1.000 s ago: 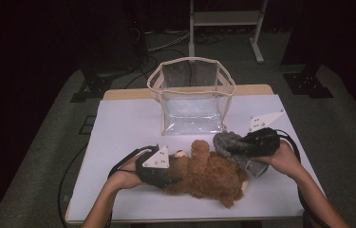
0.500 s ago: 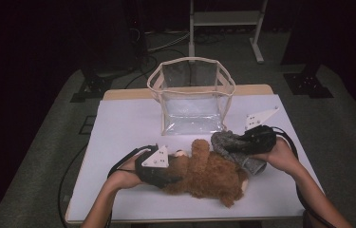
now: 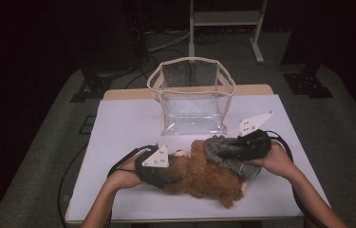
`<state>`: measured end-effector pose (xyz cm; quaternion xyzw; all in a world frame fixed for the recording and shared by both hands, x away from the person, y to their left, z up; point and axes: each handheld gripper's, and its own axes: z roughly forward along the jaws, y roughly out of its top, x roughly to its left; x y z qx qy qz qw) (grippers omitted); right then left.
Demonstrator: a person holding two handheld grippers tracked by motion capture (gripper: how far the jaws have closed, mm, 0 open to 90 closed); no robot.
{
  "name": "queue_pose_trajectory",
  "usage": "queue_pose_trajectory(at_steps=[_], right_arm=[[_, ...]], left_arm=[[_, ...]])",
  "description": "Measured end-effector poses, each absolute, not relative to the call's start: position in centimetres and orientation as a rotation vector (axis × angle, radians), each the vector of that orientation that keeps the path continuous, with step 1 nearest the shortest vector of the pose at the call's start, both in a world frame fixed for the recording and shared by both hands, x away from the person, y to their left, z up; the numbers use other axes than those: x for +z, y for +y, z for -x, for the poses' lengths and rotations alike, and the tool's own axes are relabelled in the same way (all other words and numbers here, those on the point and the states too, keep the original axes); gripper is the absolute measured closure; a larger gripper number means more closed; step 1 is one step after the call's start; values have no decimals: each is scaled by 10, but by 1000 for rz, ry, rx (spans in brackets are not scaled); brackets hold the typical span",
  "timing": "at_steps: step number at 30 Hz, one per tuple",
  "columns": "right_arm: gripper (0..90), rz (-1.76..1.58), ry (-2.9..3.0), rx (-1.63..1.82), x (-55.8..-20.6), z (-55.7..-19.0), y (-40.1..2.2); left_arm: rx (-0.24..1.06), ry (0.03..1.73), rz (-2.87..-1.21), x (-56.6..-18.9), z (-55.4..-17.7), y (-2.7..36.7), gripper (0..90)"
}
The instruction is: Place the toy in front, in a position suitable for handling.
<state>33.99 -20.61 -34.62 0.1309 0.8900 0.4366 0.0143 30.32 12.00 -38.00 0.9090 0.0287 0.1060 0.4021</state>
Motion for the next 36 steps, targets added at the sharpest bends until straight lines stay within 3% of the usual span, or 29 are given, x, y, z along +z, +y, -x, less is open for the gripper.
queue_pose_trajectory(at_steps=[7, 30, 36], right_arm=[[727, -311, 2787, 1397, -344, -330, -183], [726, -428, 2731, 1454, -357, -323, -220], [726, -344, 2708, 1439, -340, -321, -202]], left_arm=[[270, 69, -2296, -380, -304, 120, 370], [255, 82, -2283, -380, -307, 122, 364], [266, 83, -2292, -380, -305, 122, 359]])
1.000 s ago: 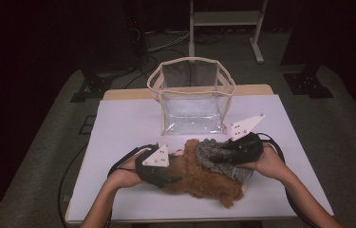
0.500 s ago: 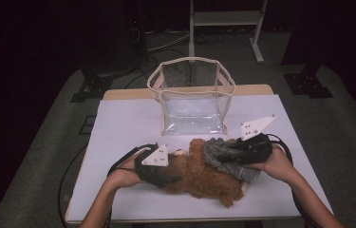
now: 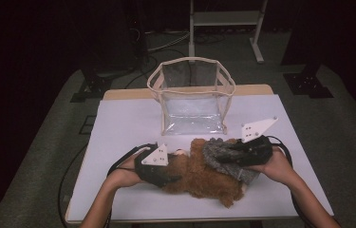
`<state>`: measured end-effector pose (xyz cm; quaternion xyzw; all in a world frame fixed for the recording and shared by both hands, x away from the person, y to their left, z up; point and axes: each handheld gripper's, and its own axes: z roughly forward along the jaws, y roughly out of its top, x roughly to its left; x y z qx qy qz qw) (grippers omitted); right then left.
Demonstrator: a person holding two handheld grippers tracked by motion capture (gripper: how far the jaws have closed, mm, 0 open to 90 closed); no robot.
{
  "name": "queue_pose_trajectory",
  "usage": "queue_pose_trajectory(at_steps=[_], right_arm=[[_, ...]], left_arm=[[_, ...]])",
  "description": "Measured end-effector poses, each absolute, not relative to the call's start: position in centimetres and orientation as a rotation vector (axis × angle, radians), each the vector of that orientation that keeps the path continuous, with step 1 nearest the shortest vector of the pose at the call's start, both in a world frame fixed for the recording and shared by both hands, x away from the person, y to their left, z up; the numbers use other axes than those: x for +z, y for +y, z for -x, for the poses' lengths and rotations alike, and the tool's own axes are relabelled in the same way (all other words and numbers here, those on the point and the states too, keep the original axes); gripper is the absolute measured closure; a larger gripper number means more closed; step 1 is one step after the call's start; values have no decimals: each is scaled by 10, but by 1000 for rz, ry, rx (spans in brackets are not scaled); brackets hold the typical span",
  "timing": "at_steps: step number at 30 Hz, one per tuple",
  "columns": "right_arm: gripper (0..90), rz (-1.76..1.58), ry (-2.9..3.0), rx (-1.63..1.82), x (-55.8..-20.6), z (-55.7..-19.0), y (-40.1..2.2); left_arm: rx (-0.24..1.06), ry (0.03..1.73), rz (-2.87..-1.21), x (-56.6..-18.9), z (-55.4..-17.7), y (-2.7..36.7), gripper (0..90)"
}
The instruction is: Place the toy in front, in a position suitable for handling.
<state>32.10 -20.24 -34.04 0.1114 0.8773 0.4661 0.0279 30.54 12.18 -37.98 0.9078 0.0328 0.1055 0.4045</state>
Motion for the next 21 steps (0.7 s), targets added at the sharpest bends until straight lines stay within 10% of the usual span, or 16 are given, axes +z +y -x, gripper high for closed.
queue_pose_trajectory(at_steps=[21], right_arm=[[725, -290, 2699, 1426, -329, -327, -184]], left_arm=[[283, 112, -2293, -378, -308, 115, 372]])
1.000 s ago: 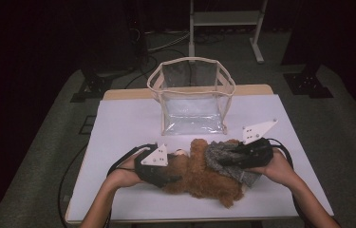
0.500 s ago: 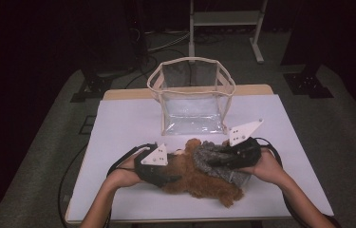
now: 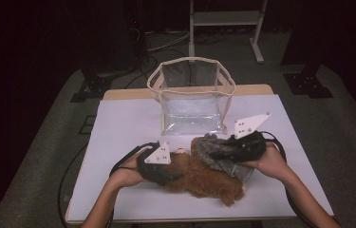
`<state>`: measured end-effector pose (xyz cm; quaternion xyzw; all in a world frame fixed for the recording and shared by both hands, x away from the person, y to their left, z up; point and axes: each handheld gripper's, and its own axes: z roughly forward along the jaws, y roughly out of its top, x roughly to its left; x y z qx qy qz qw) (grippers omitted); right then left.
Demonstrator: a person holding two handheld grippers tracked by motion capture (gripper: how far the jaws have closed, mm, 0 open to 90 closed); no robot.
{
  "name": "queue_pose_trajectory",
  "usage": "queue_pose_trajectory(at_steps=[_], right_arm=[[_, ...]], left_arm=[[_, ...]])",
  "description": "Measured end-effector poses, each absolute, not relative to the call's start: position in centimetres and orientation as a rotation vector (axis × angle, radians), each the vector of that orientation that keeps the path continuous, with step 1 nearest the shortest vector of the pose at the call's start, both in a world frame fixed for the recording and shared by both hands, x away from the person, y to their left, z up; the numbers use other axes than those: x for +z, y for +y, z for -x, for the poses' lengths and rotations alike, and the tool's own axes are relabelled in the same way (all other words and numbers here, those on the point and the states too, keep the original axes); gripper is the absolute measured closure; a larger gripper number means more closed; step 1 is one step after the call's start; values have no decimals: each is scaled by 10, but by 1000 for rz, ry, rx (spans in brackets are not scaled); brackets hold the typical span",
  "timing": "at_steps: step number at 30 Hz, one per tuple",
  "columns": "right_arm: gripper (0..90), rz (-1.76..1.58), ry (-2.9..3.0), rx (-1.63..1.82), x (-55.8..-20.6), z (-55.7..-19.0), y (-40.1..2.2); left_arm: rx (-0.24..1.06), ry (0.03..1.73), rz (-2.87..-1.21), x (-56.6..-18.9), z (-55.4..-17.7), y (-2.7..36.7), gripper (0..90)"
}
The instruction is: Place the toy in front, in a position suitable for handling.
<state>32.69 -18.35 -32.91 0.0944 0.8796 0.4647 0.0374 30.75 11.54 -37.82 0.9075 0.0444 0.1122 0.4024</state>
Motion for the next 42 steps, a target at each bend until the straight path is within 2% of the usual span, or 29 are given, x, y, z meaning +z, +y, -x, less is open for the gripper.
queue_pose_trajectory(at_steps=[5, 10, 19, 27, 33, 37, 42], right_arm=[[723, -274, 2760, 1360, -341, -331, -168], [722, -340, 2766, 1369, -356, -330, -183], [721, -379, 2707, 1403, -333, -325, -206], [721, -266, 2734, 1385, -310, -342, -153], [725, -288, 2830, 1220, -335, -356, -126], [737, -356, 2861, 1242, -349, -359, -138], [745, -387, 2862, 1289, -356, -357, -150]], left_arm=[[284, 101, -2293, -379, -308, 118, 371], [283, 108, -2285, -379, -306, 118, 370], [286, 109, -2297, -377, -309, 116, 370], [295, 107, -2290, -376, -308, 113, 372], [300, 94, -2294, -376, -307, 114, 372], [283, 109, -2283, -378, -309, 115, 359], [272, 118, -2271, -377, -310, 121, 299]])
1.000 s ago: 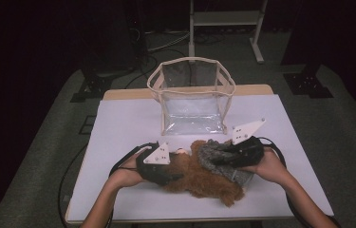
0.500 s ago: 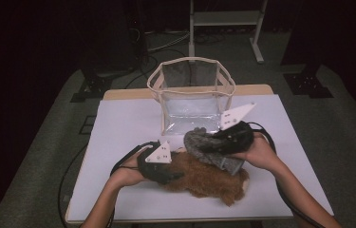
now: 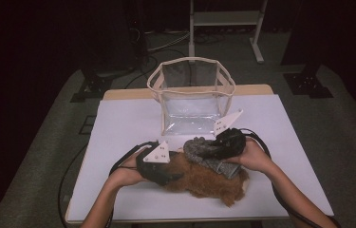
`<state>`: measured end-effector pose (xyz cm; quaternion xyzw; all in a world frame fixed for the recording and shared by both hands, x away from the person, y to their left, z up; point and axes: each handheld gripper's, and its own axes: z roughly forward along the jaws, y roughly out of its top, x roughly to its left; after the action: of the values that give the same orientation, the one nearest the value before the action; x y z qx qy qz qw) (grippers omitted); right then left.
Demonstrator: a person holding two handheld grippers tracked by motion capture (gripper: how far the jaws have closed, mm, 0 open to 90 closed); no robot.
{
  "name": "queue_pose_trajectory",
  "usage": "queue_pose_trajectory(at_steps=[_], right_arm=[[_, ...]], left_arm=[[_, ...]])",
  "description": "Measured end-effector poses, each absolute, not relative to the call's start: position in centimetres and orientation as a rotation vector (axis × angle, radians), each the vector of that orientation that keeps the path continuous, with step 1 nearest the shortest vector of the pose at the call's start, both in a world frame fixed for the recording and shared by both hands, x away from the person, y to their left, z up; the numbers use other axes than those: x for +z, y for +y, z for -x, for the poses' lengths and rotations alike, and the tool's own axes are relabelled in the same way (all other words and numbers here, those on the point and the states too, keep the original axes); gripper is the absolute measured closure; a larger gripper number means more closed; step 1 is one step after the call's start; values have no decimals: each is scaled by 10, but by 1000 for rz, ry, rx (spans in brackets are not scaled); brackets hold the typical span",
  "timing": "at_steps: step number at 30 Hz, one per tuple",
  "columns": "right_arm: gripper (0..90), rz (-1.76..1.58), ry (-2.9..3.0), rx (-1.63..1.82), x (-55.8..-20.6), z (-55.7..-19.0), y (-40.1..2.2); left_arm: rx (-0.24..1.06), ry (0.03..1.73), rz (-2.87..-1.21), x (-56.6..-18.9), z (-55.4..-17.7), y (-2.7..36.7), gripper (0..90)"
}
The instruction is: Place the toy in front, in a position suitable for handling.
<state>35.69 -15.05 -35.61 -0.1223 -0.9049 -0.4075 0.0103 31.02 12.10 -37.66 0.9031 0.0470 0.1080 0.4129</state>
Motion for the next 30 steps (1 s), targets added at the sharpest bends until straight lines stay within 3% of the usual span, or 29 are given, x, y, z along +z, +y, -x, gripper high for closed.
queue_pose_trajectory(at_steps=[6, 12, 20, 24, 30], right_arm=[[747, 414, -2803, -1314, -362, -357, -159], [743, 422, -2838, -1308, -352, -357, -157], [743, 265, -2890, -1301, -329, -344, -132], [744, 305, -2927, -1218, -346, -345, -134], [750, 367, -2886, -1268, -363, -347, -155]], left_arm=[[244, 182, -2275, -374, -315, 140, 222], [180, 211, -2206, -384, -320, 144, 416], [182, 173, -2180, -384, -319, 131, 442], [187, 177, -2159, -387, -319, 132, 402], [177, 197, -2119, -393, -323, 140, 243]])
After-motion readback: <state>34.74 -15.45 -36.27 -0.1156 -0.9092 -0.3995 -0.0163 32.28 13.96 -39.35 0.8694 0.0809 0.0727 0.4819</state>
